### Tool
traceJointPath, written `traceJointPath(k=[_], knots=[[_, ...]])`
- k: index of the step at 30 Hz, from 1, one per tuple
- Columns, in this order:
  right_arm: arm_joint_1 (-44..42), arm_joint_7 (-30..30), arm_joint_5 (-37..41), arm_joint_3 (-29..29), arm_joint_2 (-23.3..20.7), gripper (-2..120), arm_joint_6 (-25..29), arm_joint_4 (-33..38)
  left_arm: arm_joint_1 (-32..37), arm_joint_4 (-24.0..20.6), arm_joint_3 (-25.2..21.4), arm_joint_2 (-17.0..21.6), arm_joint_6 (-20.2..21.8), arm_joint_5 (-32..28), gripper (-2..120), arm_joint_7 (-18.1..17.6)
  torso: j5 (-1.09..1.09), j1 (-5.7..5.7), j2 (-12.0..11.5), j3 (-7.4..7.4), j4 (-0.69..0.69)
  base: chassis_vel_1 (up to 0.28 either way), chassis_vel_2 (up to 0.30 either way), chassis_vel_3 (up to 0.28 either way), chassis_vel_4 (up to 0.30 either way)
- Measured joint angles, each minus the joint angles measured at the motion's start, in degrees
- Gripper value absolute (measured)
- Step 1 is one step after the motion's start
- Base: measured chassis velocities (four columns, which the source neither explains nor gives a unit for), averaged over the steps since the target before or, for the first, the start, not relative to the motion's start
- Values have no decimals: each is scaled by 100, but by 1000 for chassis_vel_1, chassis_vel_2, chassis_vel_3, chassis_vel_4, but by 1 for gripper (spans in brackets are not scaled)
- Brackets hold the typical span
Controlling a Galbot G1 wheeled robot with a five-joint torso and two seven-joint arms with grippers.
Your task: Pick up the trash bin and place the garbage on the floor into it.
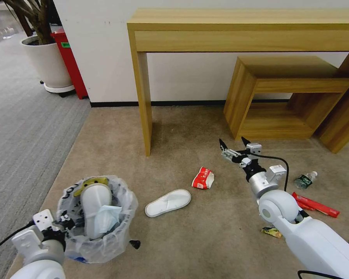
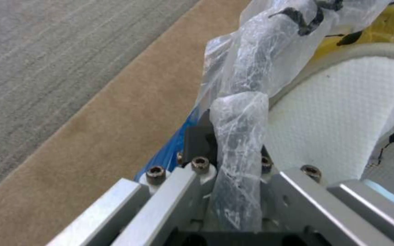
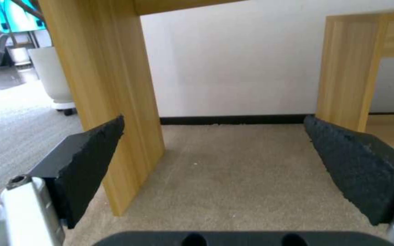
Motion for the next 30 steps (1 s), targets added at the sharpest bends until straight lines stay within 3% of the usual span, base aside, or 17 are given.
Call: traceJointPath(k=[11, 15, 18, 21, 27, 30], knots=[[-62, -98, -105, -51, -25, 100, -6, -100, -57, 110, -45, 33, -14, -48, 1, -6, 0, 0, 0, 0, 0, 0, 0, 0, 0], [-55, -69, 22, -178, -58, 100, -297, -124, -124, 183, 35, 60, -19, -48, 1, -5, 0, 0, 0, 0, 0, 0, 0, 0, 0], [3, 205, 360, -322, -18, 100, -669, -134, -164, 236, 97, 74, -28, -37, 1, -1, 0, 0, 0, 0, -1, 0, 0, 0, 0], [50, 848, 885, -456, 149, 100, -1278, -103, -241, 323, 191, 121, -34, -32, 1, 0, -1, 1, 0, 0, -2, 0, 0, 0, 0], [284, 1647, 1467, -819, 460, 100, -1830, -194, -251, 379, 212, 130, -40, -28, 1, 4, -1, 1, 0, 0, 0, 0, 0, 0, 0], [626, 2088, 1907, -1299, 791, 100, -2113, -432, -252, 379, 219, 112, -42, -22, 1, 4, -1, 1, 0, 0, -1, 0, 0, 0, 0]])
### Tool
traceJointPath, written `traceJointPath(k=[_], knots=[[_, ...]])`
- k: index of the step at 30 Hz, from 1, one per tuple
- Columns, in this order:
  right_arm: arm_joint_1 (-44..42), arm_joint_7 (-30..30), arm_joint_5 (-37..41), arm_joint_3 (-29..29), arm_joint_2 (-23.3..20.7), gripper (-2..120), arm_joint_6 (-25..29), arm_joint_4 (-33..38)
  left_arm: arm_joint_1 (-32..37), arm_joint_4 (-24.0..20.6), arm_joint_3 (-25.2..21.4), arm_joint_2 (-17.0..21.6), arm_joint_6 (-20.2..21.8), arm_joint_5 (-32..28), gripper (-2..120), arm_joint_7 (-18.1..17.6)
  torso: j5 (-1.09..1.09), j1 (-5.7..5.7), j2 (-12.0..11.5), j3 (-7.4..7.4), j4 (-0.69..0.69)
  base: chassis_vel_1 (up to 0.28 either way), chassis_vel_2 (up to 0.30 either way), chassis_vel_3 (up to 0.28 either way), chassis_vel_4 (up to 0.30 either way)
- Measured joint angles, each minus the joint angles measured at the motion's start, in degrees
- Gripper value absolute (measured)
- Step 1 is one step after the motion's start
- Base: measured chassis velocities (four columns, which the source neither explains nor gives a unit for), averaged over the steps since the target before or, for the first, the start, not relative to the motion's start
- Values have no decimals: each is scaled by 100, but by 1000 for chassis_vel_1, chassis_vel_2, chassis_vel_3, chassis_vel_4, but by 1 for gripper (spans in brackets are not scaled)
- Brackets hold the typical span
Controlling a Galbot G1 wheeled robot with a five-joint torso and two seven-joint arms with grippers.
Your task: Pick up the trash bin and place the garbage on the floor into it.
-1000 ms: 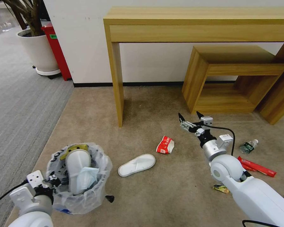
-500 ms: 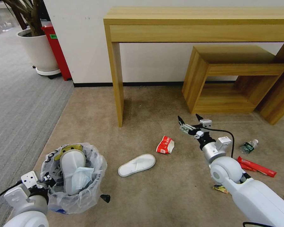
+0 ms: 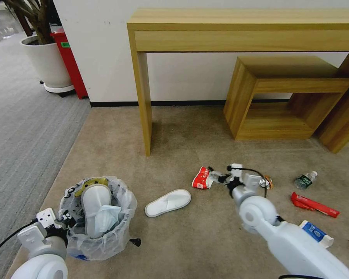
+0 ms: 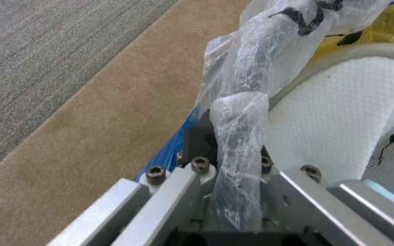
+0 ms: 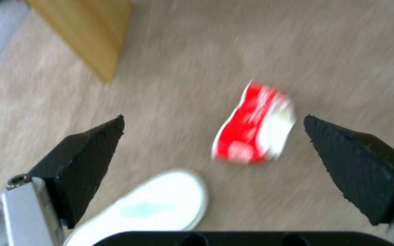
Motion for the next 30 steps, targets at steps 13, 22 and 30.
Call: traceJointPath(k=[13, 22, 30], knots=[[902, 1183, 788, -949, 1734, 100, -310, -1168, 14, 9, 28, -97, -6, 25, 1, -1, 0, 0, 0, 0, 3, 0, 0, 0, 0], [955, 1361, 779, -1024, 2140, 100, -280, -1845, -3, 66, 20, -70, -27, 17, 1, 0, 1, 0, 0, 0, 0, 0, 0, 0, 0], [963, 1353, 690, -1081, 2345, 100, -216, -2339, -27, 85, 41, -44, -34, 0, 1, 2, 1, 0, 0, 0, 0, 0, 0, 0, 0]])
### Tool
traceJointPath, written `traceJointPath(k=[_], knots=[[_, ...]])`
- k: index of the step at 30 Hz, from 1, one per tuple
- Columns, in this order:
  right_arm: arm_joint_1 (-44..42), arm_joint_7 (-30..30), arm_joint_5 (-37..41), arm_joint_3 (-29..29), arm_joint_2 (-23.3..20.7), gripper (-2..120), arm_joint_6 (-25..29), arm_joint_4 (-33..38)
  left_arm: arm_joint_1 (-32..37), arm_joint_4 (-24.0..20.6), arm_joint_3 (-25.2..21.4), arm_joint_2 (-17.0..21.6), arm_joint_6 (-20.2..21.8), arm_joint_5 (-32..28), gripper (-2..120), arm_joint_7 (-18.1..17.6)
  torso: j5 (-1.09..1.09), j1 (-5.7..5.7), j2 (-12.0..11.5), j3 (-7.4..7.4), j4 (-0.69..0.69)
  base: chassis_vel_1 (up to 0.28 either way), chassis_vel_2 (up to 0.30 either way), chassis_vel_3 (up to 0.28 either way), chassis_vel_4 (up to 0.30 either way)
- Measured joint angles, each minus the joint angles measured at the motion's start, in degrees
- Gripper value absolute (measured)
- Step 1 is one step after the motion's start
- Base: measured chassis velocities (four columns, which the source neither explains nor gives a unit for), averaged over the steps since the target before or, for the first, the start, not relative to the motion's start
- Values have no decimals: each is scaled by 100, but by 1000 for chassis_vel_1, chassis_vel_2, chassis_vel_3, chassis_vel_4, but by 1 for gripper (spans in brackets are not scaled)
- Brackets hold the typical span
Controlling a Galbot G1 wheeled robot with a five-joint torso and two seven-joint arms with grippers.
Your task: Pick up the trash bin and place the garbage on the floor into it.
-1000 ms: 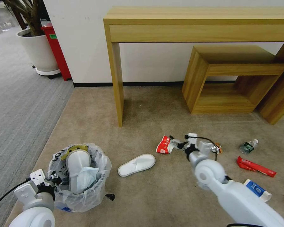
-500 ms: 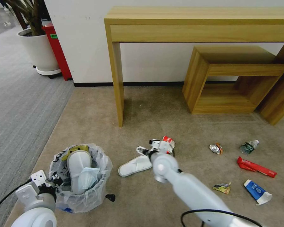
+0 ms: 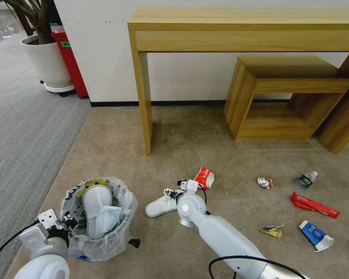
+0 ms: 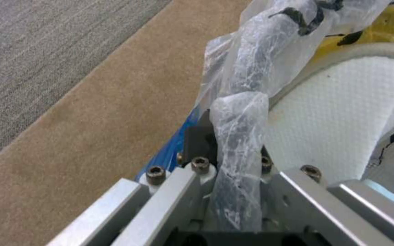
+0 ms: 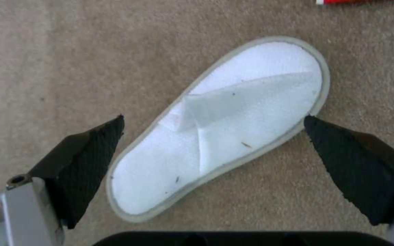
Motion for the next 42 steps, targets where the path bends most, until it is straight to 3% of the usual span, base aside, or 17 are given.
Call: traceJointPath(k=[30, 33, 42], knots=[[456, -836, -662, -73, 895, 100, 511, -2160, 74, -181, 33, 26, -54, -52, 1, 32, 0, 0, 0, 0, 0, 0, 0, 0, 0], [480, -928, -751, -60, 944, 94, 554, -2289, 85, -204, 35, 27, -57, -52, 1, 39, 0, 0, 0, 0, 0, 0, 0, 0, 0], [586, -1117, -884, 0, 1074, 59, 607, -2650, 128, -272, 58, 58, -90, -45, 1, 88, 0, 0, 0, 0, 0, 0, 0, 0, 0]])
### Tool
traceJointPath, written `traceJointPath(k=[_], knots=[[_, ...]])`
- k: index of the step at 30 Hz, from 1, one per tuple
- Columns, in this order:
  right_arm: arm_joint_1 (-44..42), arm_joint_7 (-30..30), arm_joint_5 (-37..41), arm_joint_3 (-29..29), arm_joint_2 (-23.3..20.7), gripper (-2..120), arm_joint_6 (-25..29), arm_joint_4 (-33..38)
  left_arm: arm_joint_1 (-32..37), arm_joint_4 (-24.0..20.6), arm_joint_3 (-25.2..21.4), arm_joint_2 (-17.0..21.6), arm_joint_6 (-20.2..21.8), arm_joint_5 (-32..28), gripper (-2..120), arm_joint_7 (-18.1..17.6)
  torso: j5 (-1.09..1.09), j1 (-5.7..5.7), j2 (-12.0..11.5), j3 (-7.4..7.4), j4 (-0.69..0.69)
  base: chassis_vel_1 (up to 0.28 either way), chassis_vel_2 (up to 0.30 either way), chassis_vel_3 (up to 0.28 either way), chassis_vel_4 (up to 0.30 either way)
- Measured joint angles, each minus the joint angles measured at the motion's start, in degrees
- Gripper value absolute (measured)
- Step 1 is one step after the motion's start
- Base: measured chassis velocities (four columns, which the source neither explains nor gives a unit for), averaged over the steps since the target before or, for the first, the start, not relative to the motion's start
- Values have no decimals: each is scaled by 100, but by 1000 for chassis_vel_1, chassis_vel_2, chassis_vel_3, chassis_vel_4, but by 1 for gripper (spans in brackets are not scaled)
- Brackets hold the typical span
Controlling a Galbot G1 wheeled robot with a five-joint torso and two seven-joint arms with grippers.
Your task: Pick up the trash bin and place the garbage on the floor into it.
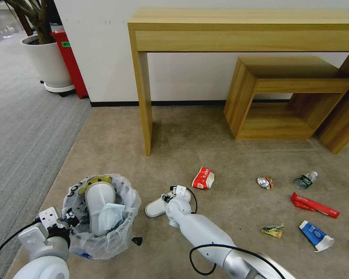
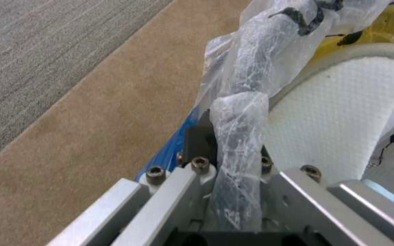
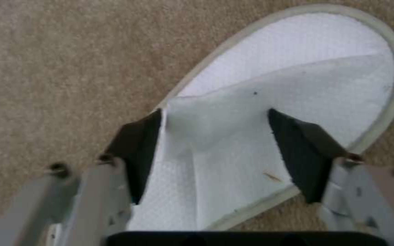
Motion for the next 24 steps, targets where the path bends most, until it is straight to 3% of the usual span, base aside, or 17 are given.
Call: traceJointPath(k=[10, 13, 20, 24], knots=[[-175, -7, -54, 63, -247, 41, -16, 121, -70, 43, 70, -16, -6, 9, 1, 3, 1, 0, 0, 0, 0, 0, 0, 0, 0], [-252, -6, -56, 50, -411, 26, -25, 259, -85, 63, 74, -12, -6, 9, 1, 3, 1, 0, 0, 0, 0, 0, 0, 0, 0], [-343, -106, -159, 8, -618, 5, -7, 417, -92, 63, 109, -40, -30, 13, 1, 3, 1, 0, 0, 0, 0, 0, 0, 0, 0], [-419, -173, -216, -28, -729, 3, 17, 575, -91, 63, 111, -46, -43, 21, 1, 5, 1, 0, 0, 0, 0, 0, 0, 0, 0]])
